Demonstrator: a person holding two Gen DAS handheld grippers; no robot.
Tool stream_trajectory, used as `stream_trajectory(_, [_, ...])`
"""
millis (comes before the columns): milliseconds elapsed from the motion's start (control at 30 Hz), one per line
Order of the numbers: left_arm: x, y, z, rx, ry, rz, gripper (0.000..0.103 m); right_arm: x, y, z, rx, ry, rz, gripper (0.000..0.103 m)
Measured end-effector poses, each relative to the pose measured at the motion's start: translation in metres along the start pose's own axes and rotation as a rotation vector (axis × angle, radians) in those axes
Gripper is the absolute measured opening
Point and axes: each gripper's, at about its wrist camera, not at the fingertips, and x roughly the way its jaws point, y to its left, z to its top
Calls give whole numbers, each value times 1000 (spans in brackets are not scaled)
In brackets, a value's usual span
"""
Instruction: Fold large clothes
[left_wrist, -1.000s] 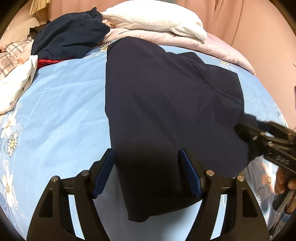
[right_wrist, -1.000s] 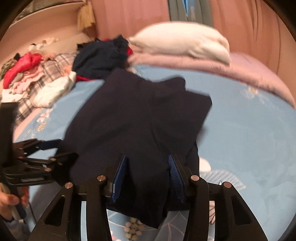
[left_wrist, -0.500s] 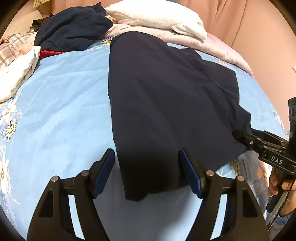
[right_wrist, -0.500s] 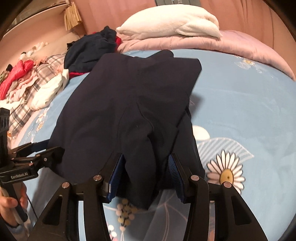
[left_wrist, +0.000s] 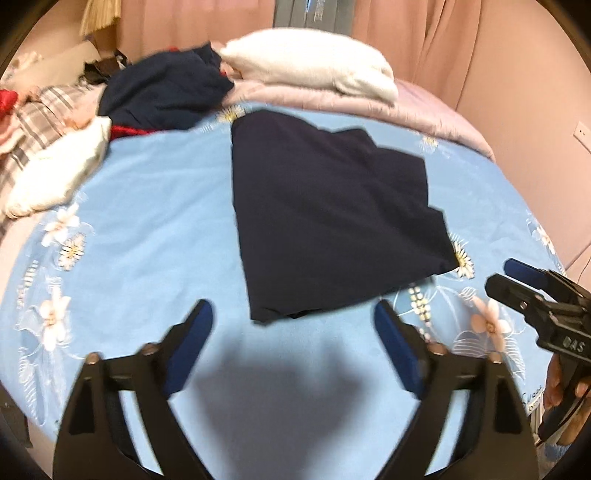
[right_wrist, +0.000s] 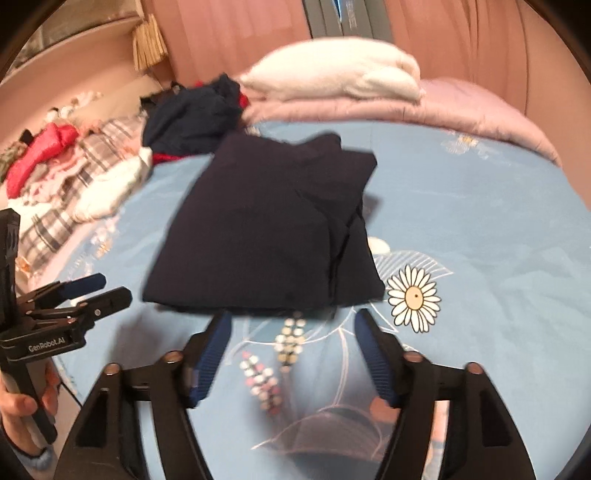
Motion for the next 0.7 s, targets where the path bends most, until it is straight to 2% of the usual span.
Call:
stream_trajectory(67, [-21,-3,0,-1,-33,30,102,-15,6,0,-3,-30,-8,85])
stream_trajectory(133, [-37,-4,0,1,-53,31,102,-30,14,0,-10,-55,-11,96])
stream_trajectory(200, [-49,-4,0,-4,-56,14,102,-40,19,1,-22,-62,-12,102])
stream_trajectory(300, [-63,-3,0,-23,-53,36,102,-53,28,3,-52,-94,-35,102])
stream_trajectory(367, [-70,-4,0,-17,-49,91,102,-58,32,5,-58,-101,-58,102])
stream_trajectory(433, [-75,-5,0,-11,-47,114,103,-60,34,7,-64,-103,-67,102])
stream_trajectory(633, [-88,-11,-4,-14,-37,159,103,-70,46,3,-62,-120,-109,102])
stream_trajectory(700, [-89,-12,-6,-14,-40,150,103,-72,50,1,-63,-120,-108,102])
